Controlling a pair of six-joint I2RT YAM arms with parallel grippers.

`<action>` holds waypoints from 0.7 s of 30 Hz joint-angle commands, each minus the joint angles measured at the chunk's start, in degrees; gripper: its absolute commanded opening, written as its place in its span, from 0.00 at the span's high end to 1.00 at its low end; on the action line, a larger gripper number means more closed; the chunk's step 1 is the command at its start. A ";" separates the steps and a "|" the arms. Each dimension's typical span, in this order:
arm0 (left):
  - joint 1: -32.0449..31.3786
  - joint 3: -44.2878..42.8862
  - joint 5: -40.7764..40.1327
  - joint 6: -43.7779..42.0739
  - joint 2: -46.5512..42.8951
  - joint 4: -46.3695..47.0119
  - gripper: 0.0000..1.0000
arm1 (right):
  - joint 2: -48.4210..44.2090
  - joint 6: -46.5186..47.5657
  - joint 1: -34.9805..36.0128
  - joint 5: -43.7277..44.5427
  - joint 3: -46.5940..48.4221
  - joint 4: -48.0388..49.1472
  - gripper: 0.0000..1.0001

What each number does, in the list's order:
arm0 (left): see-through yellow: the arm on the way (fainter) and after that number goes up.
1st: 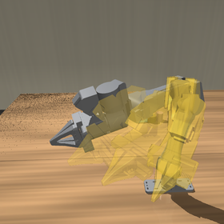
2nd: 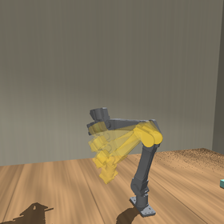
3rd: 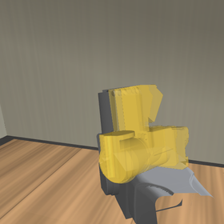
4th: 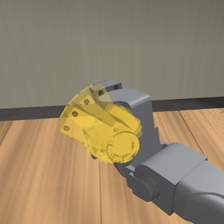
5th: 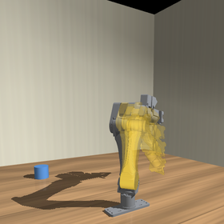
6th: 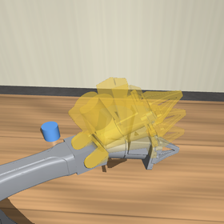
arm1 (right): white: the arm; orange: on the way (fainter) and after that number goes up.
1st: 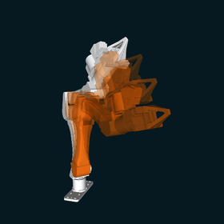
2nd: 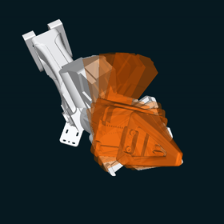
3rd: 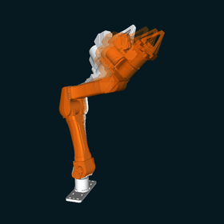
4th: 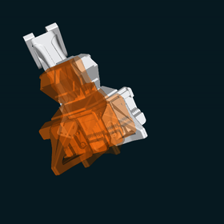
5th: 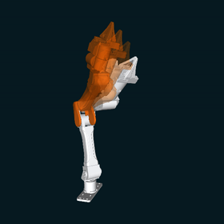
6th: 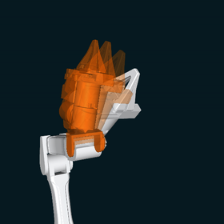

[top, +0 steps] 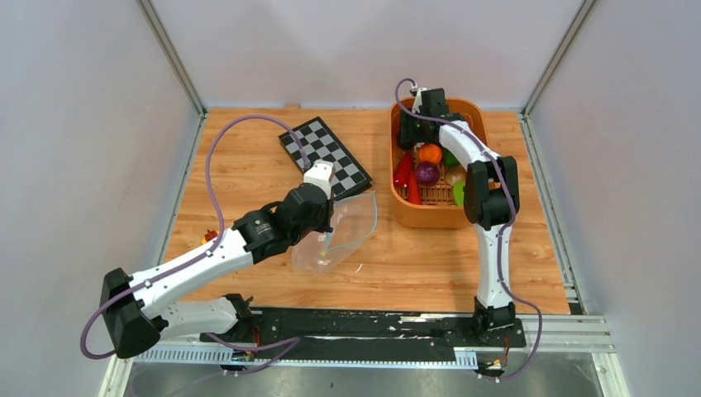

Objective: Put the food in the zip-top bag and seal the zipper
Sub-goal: Pick up the fake fruit from the bin, then place the fake fruit in the zipper food storage bag.

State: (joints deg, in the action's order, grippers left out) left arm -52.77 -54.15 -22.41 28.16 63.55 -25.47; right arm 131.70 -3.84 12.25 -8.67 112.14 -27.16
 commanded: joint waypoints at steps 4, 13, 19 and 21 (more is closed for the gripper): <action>0.35 0.45 0.41 -0.27 -1.82 1.30 1.00 | -2.94 -0.81 0.14 -3.59 0.59 2.09 0.69; 0.30 1.35 1.46 0.39 -3.56 0.85 1.00 | -20.25 -3.15 0.12 -2.13 -11.52 4.98 0.69; 0.30 2.23 1.33 0.74 -4.81 0.77 1.00 | -34.26 -7.66 0.14 -4.75 -23.18 8.78 0.69; 0.35 2.17 1.21 0.70 -5.08 0.84 1.00 | -37.76 -9.30 0.19 -7.76 -25.73 8.90 0.69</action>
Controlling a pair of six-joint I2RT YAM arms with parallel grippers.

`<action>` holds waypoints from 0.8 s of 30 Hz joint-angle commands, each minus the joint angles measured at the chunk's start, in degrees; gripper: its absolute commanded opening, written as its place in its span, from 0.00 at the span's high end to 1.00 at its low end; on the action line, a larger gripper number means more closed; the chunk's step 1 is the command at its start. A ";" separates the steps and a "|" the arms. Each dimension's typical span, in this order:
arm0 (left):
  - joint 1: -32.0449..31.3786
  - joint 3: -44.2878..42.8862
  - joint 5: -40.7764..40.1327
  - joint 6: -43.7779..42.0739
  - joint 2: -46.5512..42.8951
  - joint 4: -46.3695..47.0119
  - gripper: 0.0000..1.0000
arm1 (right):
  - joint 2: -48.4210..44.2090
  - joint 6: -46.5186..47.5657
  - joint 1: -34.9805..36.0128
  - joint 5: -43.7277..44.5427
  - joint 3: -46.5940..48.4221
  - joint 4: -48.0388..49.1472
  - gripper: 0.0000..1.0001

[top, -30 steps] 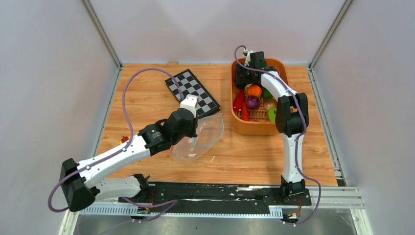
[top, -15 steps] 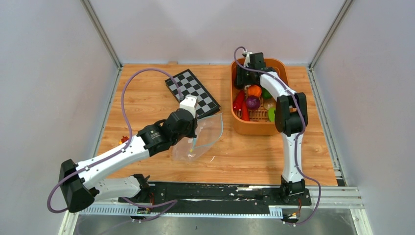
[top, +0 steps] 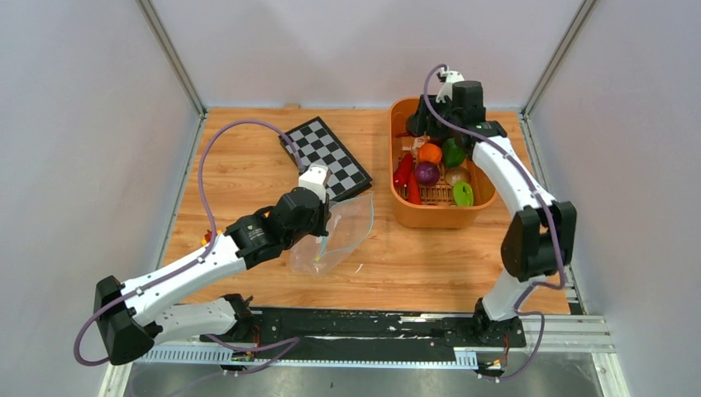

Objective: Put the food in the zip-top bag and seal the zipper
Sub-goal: Place the fake fruit in the zipper food storage bag.

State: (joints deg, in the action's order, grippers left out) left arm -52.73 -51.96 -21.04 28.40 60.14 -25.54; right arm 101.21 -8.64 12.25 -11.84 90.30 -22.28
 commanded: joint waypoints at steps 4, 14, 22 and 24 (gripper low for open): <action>0.26 0.31 -0.16 0.64 -1.71 1.39 1.00 | -16.76 -9.47 0.87 -16.83 -12.05 9.78 0.67; 0.26 0.67 1.86 1.41 -1.27 3.11 1.00 | -32.21 -8.94 10.63 -29.50 -29.84 16.16 0.69; 0.27 1.08 2.79 2.62 -2.30 3.93 1.00 | -34.21 3.84 13.78 -36.22 -29.31 5.17 0.67; 0.27 1.08 2.86 2.79 -2.75 4.10 1.00 | -34.18 5.54 15.04 -36.49 -29.24 4.05 0.66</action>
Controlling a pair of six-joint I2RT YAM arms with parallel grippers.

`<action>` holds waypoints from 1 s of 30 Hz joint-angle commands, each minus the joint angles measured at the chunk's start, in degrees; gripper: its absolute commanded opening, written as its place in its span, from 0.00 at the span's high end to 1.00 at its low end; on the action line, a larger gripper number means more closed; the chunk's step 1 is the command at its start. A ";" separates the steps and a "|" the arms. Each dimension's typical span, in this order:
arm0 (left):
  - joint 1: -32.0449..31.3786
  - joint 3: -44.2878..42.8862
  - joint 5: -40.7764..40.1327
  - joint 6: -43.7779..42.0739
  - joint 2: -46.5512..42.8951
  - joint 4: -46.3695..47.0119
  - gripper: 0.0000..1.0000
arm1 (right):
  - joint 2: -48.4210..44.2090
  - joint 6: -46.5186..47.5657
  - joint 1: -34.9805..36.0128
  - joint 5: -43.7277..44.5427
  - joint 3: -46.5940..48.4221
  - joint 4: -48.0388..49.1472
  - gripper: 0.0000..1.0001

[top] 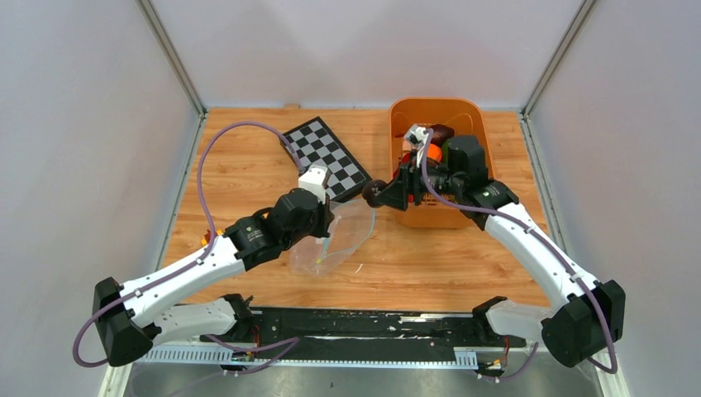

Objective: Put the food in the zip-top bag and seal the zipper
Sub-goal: Place the fake fruit in the zipper food storage bag.

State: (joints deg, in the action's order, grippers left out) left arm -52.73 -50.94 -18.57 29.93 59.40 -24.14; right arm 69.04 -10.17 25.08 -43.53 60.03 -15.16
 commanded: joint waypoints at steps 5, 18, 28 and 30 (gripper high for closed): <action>0.26 -0.14 1.18 1.41 -2.65 3.07 1.00 | 0.05 9.90 5.75 -2.95 2.80 -6.83 0.65; 0.26 -0.21 1.78 1.40 -3.74 3.32 1.00 | 7.93 9.96 15.18 14.22 9.14 -10.21 0.60; 0.26 -0.55 0.02 1.62 -5.03 2.68 1.00 | 6.21 11.10 15.96 18.62 8.51 -8.42 0.34; 0.26 -0.73 -0.35 1.77 -5.08 2.64 1.00 | 5.39 11.01 15.91 17.68 8.19 -7.33 0.30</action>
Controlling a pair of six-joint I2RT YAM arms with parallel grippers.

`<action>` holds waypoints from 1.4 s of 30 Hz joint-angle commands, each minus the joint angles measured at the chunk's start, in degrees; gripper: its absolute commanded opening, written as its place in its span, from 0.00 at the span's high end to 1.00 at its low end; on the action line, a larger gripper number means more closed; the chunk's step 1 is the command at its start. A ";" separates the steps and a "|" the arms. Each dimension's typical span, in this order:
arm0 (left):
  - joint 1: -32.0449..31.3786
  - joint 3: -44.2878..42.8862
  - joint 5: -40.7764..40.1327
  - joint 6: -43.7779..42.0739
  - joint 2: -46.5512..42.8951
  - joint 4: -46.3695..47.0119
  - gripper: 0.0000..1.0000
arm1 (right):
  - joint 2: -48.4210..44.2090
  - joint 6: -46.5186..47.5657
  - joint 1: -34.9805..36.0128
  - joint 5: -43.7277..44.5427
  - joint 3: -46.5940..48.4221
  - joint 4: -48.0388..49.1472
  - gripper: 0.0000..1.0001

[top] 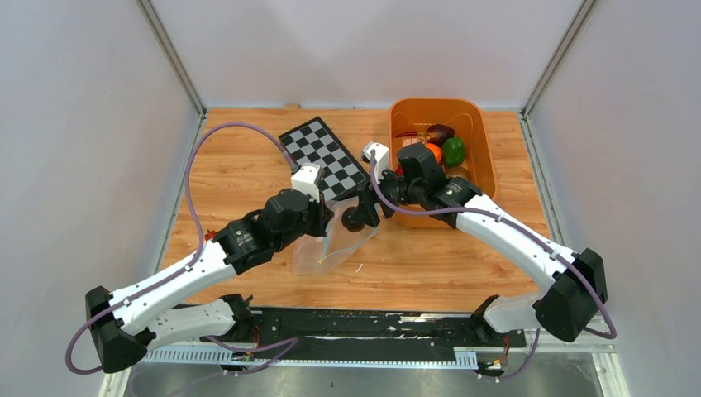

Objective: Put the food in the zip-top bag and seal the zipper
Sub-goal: Place the fake fruit in the zipper food storage bag, then pick up the fake vegetable from the bin.

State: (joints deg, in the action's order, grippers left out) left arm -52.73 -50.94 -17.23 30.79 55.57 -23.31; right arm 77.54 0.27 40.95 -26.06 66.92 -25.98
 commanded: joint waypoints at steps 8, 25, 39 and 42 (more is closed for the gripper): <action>0.26 -1.09 -2.15 0.55 -1.27 1.49 1.00 | -5.41 0.03 0.07 2.28 0.46 6.03 0.27; 0.26 -0.15 -1.26 -0.62 -1.10 1.12 1.00 | -0.08 -8.93 -11.94 43.76 6.64 -0.01 0.22; 0.26 0.72 -1.06 -1.51 -1.59 1.08 1.00 | 20.57 5.68 -28.36 36.99 22.14 -6.62 0.13; 0.27 0.62 -1.16 -1.74 -1.64 0.76 1.00 | 24.45 7.32 -29.47 38.17 25.84 -8.13 0.15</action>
State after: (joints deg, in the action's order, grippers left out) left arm -52.73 -50.46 -18.06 30.06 55.07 -23.38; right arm 98.70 2.09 12.49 11.77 87.26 -31.88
